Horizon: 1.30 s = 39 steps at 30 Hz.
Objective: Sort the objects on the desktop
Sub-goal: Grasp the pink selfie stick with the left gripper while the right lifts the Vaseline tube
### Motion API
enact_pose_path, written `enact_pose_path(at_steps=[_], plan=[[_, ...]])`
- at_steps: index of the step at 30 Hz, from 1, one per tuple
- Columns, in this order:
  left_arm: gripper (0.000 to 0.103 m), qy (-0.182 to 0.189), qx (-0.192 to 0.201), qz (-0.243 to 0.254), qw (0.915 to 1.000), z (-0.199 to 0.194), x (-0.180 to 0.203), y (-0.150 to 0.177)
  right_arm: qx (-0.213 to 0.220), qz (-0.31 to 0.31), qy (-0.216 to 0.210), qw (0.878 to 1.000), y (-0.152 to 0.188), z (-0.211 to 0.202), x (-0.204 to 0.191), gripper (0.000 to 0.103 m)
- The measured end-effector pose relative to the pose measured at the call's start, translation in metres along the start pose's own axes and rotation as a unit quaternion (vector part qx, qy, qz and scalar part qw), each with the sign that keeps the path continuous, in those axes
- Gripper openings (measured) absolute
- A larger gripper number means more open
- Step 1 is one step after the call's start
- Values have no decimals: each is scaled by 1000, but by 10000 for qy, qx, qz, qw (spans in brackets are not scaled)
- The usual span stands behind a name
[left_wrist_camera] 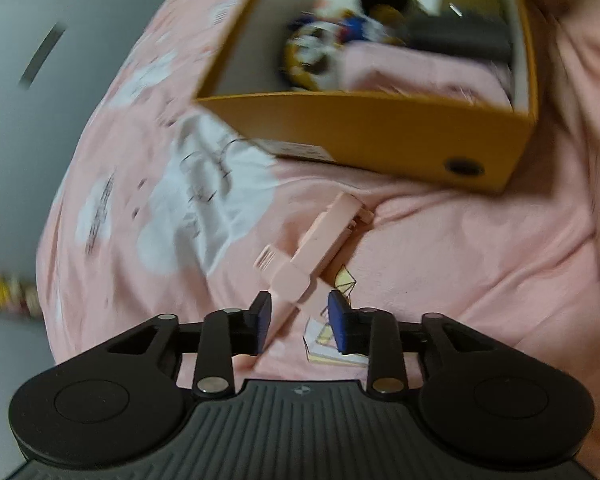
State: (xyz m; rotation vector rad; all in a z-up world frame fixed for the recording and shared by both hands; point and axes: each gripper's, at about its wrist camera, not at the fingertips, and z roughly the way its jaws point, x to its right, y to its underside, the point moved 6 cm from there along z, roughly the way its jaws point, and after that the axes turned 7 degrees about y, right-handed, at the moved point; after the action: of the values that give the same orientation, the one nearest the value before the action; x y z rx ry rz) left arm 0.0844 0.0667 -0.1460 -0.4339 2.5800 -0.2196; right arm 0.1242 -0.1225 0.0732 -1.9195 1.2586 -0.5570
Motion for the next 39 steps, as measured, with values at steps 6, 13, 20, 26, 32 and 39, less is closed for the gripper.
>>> enact_pose_path(at_steps=[6,13,20,26,32,39], plan=[[37,23,-102,373,9992,29,-30,-4,-232,248,488,9982,28,-11,43,2],[47,719,-259,965,9924,38,-30,-14,-387,660,645,9950,48,-4,70,2],[48,638,-500,1420,9865,45,1,-3,-481,908,656,9925,59,7,87,2],[66,512,-553,1422,9870,61,4,-1,-520,998,633,9916,64,13,94,2],[54,130,-558,1631,9849,77,-5,-8,-462,1040,800,9903,63,10,103,2],[29,7,-630,2048,9768,71,-10,-9,-446,1107,881,9889,67,6,107,2]])
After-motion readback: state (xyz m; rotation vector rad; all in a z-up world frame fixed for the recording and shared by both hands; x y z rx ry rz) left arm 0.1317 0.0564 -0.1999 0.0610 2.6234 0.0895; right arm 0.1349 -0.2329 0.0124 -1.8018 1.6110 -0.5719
